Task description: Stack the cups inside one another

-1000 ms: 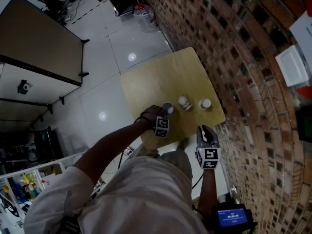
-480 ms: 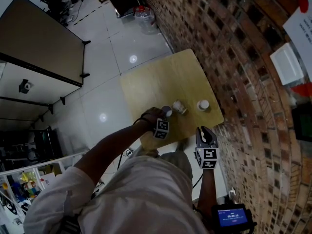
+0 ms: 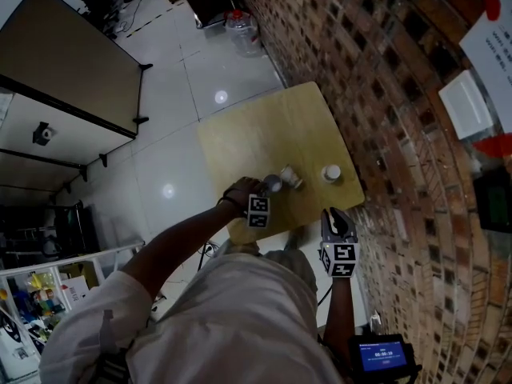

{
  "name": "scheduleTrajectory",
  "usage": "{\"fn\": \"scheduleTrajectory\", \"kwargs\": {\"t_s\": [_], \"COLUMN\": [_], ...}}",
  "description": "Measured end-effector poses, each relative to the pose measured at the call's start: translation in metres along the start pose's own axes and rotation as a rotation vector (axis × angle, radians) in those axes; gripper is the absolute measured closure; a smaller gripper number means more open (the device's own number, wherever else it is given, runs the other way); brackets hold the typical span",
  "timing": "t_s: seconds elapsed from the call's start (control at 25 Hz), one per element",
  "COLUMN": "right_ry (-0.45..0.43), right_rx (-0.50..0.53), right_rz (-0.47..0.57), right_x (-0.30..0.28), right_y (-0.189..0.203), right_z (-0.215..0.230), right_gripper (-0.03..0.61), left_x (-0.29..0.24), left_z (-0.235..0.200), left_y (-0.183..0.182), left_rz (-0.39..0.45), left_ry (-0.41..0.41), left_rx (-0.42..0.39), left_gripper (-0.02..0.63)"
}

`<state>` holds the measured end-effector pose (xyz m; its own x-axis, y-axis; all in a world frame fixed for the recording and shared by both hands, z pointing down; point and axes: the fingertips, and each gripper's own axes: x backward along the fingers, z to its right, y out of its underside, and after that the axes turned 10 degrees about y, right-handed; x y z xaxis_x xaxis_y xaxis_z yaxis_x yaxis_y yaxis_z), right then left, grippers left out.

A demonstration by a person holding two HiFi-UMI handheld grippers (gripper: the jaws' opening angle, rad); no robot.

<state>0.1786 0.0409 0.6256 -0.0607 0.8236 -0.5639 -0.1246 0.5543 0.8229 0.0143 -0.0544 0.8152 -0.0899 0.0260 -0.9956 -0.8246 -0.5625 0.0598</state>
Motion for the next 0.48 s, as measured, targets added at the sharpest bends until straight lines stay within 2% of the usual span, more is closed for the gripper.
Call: {"fn": "scheduleTrajectory", "kwargs": {"t_s": [0.12,0.28,0.4,0.48], "right_ry": [-0.012,-0.036,-0.056,-0.071], "right_rx": [0.010,0.035,0.049,0.060], "right_rz": [0.007,0.021,0.039,0.056], "right_x": [0.002,0.004,0.007,0.009], "right_y": [-0.003,-0.011,-0.023,-0.032], "right_z": [0.002,0.004,0.005,0.007], "right_gripper": [0.502,0.502,0.502,0.502], "left_x": [0.032,0.085,0.132,0.160], "left_z": [-0.001,-0.004,-0.010,-0.012], "left_y": [-0.004,-0.003,-0.003,-0.001], "left_rz": [0.106,0.283,0.479,0.647], "left_ry": [-0.048,-0.123,-0.191,-0.212], "left_rx": [0.143,0.407,0.644,0.839], "left_gripper": [0.428,0.430,0.431,0.433]}}
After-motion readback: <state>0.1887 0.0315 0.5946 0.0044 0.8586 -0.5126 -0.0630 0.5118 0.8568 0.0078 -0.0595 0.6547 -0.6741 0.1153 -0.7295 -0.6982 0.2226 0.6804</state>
